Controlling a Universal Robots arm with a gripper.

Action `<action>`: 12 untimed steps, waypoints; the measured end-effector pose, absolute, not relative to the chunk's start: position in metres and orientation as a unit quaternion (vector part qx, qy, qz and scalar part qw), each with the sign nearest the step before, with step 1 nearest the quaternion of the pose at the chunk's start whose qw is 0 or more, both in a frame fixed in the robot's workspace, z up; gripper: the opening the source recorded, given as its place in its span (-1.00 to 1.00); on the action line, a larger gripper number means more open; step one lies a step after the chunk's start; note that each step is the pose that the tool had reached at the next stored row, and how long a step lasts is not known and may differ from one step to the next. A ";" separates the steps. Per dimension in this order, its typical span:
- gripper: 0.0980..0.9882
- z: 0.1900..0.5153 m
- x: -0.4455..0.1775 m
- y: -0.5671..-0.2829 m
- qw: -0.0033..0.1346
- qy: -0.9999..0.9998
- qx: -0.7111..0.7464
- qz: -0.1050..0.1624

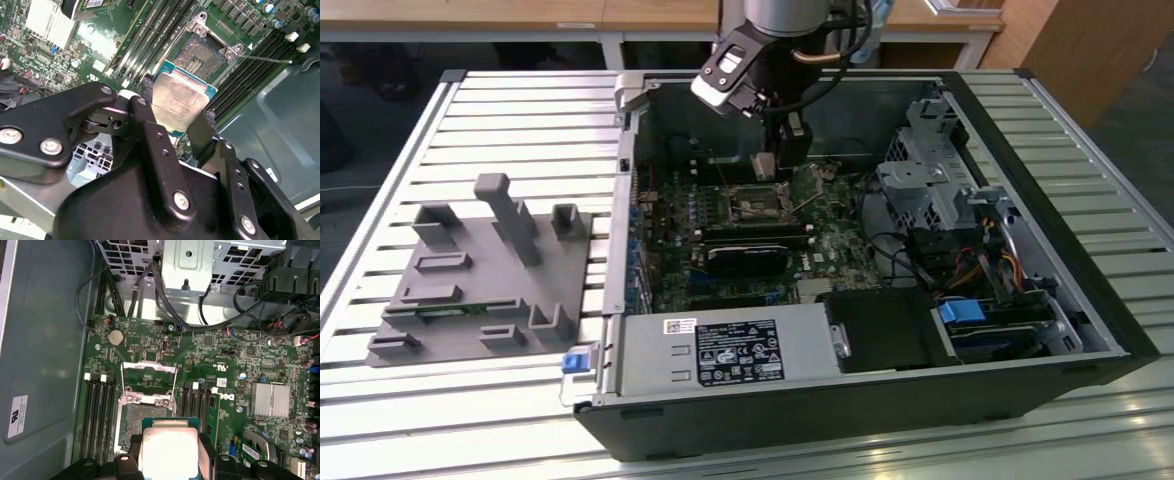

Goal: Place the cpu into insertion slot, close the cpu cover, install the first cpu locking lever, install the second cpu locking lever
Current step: 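Place the cpu into insertion slot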

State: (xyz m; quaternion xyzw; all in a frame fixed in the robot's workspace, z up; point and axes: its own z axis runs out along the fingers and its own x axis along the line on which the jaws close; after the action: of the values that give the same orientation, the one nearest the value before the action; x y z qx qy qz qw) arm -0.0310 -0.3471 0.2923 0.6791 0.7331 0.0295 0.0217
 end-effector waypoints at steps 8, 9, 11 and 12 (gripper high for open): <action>-0.04 0.287 -0.031 -0.346 0.022 0.733 0.679 0.030; -0.04 0.286 -0.031 -0.346 0.022 0.733 0.679 0.029; -0.04 0.284 -0.031 -0.346 0.022 0.733 0.679 0.029; -0.04 0.283 -0.031 -0.346 0.022 0.733 0.679 0.029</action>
State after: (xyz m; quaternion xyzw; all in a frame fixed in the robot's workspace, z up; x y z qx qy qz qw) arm -0.0310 -0.3460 0.2832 0.6795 0.7328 0.0295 0.0217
